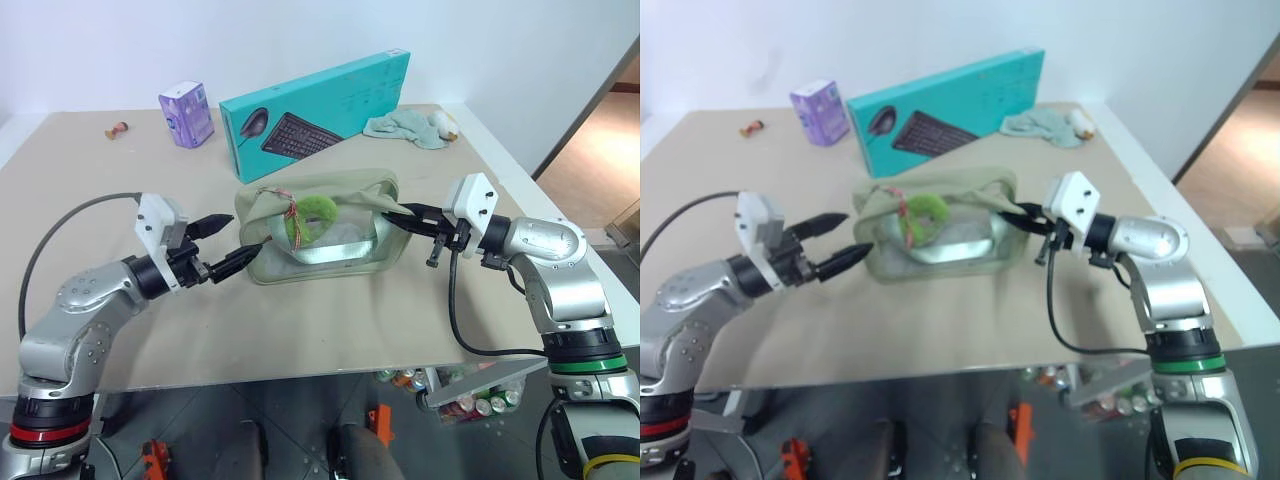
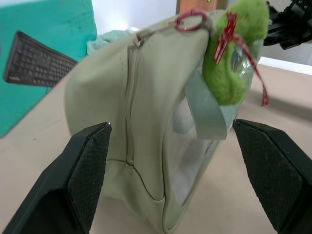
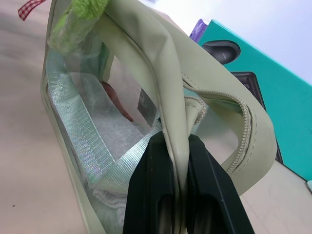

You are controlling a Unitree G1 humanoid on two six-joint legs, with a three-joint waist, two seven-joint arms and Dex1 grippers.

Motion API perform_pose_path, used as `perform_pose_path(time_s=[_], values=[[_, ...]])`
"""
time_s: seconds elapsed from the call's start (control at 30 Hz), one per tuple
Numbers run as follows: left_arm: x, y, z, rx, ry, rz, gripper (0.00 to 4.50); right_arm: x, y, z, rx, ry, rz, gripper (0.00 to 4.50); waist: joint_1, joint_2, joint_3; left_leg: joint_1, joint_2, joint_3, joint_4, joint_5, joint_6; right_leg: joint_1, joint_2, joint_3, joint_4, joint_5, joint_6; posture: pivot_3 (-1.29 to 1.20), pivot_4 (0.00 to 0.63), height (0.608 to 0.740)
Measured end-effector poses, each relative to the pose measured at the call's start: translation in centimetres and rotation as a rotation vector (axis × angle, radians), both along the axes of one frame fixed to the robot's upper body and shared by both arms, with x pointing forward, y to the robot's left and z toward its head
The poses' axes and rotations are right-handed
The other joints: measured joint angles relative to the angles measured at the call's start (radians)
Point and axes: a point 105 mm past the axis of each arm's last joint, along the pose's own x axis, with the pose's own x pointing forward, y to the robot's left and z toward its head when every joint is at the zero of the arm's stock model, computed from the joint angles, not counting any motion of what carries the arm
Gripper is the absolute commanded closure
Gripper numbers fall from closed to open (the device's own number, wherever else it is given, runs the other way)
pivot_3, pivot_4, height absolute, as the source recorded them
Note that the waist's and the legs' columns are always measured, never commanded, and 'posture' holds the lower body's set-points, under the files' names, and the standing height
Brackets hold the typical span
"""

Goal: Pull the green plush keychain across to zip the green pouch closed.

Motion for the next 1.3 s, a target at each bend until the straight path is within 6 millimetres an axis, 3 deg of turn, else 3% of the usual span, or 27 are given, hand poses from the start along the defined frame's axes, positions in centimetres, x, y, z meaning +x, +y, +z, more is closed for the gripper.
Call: perform_pose_path(time_s=[0.3,0.33,0.53,0.77,1.03,1.17,1.23,1.3], values=[[0.9,-1.0,-0.1,-0.014,-0.014,0.015,4.46,0.0,0.0,0.0,-0.003,-0.001,-0.004,4.5,0.0,0.0,0.0,0.0,0.0,0.001,0.0,0.0,0.0,-0.001,0.0,0.001,0.0,0.0,0.0,0.0,0.15,0.74],[0.9,-1.1,-0.2,-0.013,-0.013,0.012,4.46,0.0,-0.1,-0.1,-0.006,0.0,-0.006,4.5,0.0,0.0,0.0,0.0,0.0,0.001,0.0,0.0,0.0,-0.001,0.0,0.001,0.0,0.0,0.0,0.0,0.15,0.74],[0.8,-1.5,-0.2,-0.012,-0.016,0.0,4.5,0.0,-0.2,-0.5,0.015,0.075,-0.01,2.46,0.001,0.0,0.0,0.0,0.0,0.001,0.0,0.0,0.0,-0.001,0.0,0.001,0.0,0.0,0.0,0.0,0.15,0.74],[0.7,-1.7,-0.2,-0.008,-0.017,-0.012,4.5,-1.3,-2.4,-0.3,0.009,0.153,-0.062,0.04,0.004,0.0,0.0,-0.001,-0.001,0.001,0.0,0.0,0.0,-0.001,-0.001,0.002,0.0,0.0,0.001,0.0,0.15,0.74],[0.7,-2.0,-0.2,-0.004,-0.015,-0.015,4.5,-3.3,-3.2,3.4,0.183,0.196,-0.123,0.04,0.003,0.0,0.0,-0.001,-0.001,0.001,0.0,0.0,0.0,-0.001,-0.001,0.002,0.0,0.0,0.001,0.0,0.15,0.74],[0.9,-2.0,-0.2,-0.005,-0.014,-0.002,4.5,-5.2,0.8,4.5,0.285,0.241,-0.005,0.04,0.002,-0.001,-0.001,-0.001,0.0,0.0,0.0,0.0,0.0,-0.001,0.0,0.002,0.0,0.0,0.001,0.0,0.15,0.74],[0.9,-2.1,-0.2,-0.002,-0.013,-0.003,4.5,-6.1,3.5,3.8,0.316,0.287,0.067,0.04,0.002,-0.001,-0.001,-0.001,0.0,0.0,0.0,0.0,0.0,-0.001,0.0,0.001,0.0,0.0,0.001,0.0,0.15,0.74],[0.9,-2.2,-0.3,0.003,-0.015,-0.006,4.5,-6.4,5.0,2.8,0.331,0.326,0.093,0.04,0.004,-0.002,-0.001,-0.002,-0.001,0.0,0.0,0.0,0.0,-0.001,-0.001,0.001,-0.001,0.0,0.001,0.0,0.15,0.74]])
